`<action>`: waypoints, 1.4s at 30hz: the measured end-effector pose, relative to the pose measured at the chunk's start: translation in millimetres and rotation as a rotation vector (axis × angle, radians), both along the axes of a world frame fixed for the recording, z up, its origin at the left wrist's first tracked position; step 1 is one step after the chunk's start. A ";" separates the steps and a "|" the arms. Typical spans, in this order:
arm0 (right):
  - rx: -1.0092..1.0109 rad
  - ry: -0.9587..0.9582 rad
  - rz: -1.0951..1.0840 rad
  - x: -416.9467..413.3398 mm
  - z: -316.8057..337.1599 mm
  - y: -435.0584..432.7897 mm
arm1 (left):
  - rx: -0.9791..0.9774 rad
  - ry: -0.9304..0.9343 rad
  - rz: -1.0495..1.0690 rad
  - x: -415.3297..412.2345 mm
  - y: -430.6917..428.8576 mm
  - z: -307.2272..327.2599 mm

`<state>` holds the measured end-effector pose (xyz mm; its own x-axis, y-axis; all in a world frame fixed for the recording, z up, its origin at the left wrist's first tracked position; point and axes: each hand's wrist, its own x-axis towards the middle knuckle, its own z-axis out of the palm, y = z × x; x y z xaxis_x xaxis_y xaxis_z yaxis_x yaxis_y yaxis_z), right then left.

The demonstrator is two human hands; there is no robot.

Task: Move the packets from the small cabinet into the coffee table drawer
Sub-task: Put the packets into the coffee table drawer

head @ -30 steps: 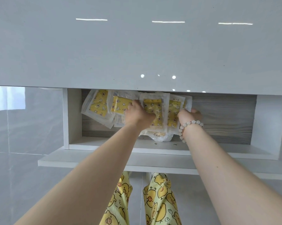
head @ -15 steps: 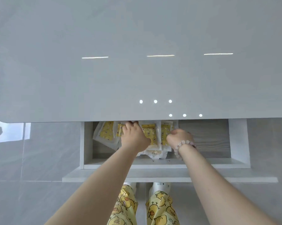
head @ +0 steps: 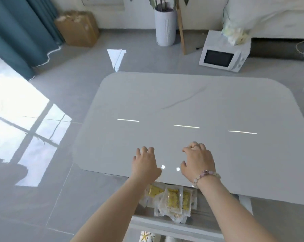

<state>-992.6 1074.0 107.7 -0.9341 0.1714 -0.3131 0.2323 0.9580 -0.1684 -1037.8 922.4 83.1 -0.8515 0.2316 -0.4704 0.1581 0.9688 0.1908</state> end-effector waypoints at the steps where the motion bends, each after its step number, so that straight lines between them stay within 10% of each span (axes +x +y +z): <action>1: 0.014 0.035 0.029 -5.4 15.3 -4.5 | -0.027 0.085 -0.022 -3.1 -7.0 15.9; 21: 0.119 0.309 0.650 -60.0 242.7 -228.6 | -0.245 0.526 0.483 42.5 -247.2 249.0; 42: 0.024 0.341 1.504 140.0 274.9 -675.9 | -0.382 0.316 1.251 319.3 -619.6 282.8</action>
<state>-852.6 398.0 382.5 -0.2671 -0.9613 -0.0674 -0.9636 0.2673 0.0073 -718.6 302.8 365.9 -0.4762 -0.8761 -0.0755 -0.8786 0.4776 -0.0017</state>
